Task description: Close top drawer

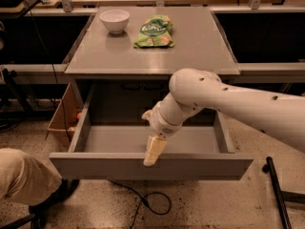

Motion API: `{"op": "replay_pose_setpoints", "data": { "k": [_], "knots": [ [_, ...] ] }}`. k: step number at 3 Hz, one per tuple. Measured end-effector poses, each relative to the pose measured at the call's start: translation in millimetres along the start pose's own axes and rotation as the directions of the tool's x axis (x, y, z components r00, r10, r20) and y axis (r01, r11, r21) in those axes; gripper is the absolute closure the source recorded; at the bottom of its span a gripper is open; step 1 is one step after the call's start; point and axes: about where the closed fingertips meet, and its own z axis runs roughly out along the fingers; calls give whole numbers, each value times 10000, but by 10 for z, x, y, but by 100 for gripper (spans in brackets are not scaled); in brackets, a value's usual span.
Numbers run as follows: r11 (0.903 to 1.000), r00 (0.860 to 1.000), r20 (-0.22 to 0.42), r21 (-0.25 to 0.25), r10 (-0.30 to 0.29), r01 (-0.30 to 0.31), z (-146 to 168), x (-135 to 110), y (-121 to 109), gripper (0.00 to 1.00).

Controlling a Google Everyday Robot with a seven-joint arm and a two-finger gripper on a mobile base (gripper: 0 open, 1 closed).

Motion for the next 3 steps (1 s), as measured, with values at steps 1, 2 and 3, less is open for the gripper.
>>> {"op": "replay_pose_setpoints", "data": {
  "k": [1,2,3],
  "knots": [
    [9990,9991,104,180,-411,409,64,-182,-200,38],
    [9987,9987,148,170,-478,475,111,-219,-220,61],
    [9983,9984,152,218,-545,542,97,-251,-243,92]
  ]
}}
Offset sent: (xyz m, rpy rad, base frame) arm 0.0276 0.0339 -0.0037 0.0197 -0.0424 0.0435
